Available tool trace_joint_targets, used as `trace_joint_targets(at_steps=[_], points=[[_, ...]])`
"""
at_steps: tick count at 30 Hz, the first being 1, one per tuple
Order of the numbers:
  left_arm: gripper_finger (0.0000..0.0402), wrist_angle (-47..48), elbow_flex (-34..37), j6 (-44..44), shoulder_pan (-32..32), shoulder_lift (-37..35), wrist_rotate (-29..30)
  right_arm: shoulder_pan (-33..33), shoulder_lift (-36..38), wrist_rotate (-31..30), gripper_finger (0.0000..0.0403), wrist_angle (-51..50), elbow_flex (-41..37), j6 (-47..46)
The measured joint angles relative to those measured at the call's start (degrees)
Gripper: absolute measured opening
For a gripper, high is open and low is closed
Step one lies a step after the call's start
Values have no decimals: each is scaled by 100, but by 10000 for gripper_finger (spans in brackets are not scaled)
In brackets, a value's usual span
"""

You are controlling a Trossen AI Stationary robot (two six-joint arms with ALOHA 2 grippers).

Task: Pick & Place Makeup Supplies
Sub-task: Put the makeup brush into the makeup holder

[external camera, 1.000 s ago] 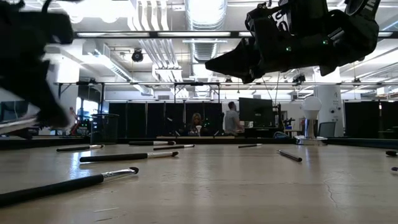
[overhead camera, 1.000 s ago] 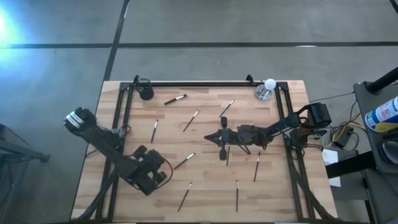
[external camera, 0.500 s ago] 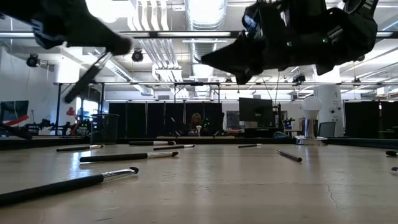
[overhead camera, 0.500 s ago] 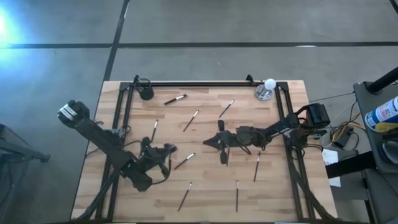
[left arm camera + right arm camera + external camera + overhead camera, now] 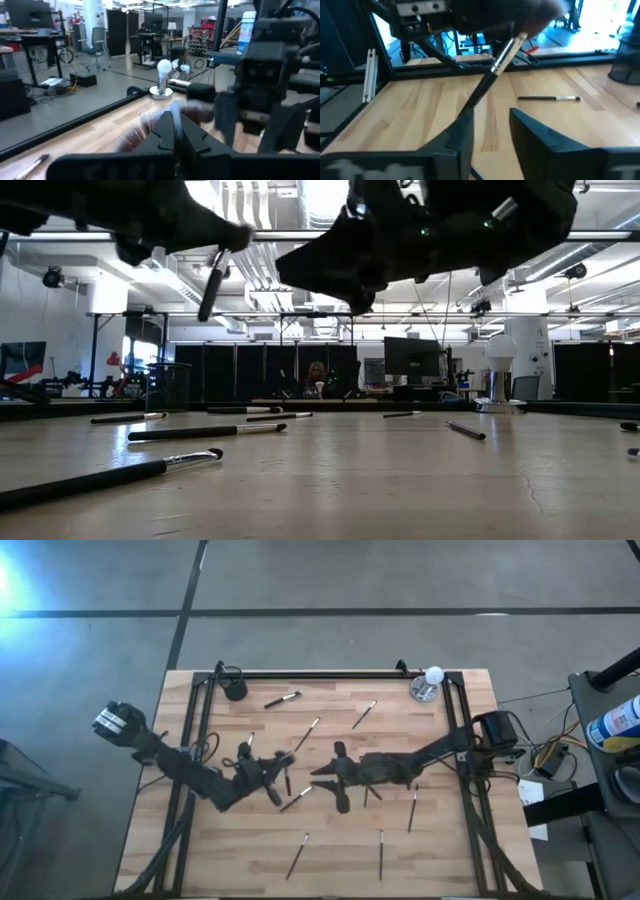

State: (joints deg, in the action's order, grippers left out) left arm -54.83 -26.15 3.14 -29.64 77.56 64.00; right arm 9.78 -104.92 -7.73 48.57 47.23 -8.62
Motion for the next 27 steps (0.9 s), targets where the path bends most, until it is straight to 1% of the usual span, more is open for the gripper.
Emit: trace_joint_targets(at_steps=[3,7,13,16,21,24,27], points=[[0,-24,-127,-36,200,91,-314,14,-133,-71,156,-127,233,-216],[0,-195,-374,-258,399,312,-706,13,-210,-411,190,-242,391,-483],[0,-553,-672,-611,619,566,-1186,26,-95,-462,215,-212,275,-647],[0,-712,-810,-747,706,688,-1405,24,-95,-471,216,-94,240,-718],[0,-776,-1020,-914,791,892,-1497,24,-95,-485,205,20,233,-685],[0,-776,-1107,-924,824,981,-1526,24,-95,-500,191,50,227,-647],[0,-778,-1156,-956,842,1016,-1527,34,-95,-620,167,68,225,-607]])
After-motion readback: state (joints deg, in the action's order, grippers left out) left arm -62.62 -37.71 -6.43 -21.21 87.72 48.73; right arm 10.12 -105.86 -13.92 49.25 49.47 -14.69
